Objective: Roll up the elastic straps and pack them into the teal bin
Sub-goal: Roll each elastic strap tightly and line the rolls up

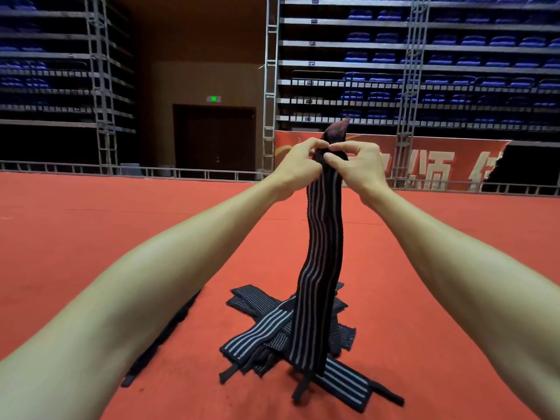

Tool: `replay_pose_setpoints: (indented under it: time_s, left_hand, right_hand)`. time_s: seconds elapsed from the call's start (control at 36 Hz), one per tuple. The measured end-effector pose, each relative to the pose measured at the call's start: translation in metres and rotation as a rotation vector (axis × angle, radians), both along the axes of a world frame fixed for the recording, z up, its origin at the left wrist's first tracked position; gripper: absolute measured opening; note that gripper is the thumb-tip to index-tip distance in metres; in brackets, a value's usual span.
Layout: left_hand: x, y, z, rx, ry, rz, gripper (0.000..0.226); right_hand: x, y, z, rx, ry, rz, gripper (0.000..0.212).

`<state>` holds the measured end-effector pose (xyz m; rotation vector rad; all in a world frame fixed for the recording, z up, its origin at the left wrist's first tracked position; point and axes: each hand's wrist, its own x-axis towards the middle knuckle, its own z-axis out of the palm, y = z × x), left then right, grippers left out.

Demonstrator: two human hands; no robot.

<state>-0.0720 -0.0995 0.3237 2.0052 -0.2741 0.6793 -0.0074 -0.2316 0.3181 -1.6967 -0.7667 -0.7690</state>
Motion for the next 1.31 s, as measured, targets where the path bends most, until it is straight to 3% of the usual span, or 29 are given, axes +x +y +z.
replay_pose_setpoints:
  time_s: [0.25, 0.56, 0.97, 1.08, 1.31]
  left_hand:
    - [0.002, -0.003, -0.008, 0.032, -0.027, -0.004, 0.070]
    - [0.012, 0.004, -0.019, 0.074, -0.017, 0.107, 0.051]
    - [0.015, 0.010, -0.024, 0.159, -0.155, 0.242, 0.033]
    - [0.013, 0.016, -0.023, 0.048, -0.192, 0.218, 0.025]
    - [0.007, 0.021, -0.017, -0.067, -0.246, 0.184, 0.038]
  right_hand:
    - [0.005, -0.005, -0.007, -0.031, -0.024, -0.043, 0.029]
    - [0.005, -0.007, -0.016, -0.022, -0.008, -0.035, 0.028]
    - [0.005, -0.005, -0.024, -0.046, 0.017, -0.026, 0.018]
    - [0.005, -0.008, -0.026, -0.064, 0.016, 0.033, 0.015]
    - [0.006, -0.007, -0.024, -0.009, 0.031, 0.063, 0.009]
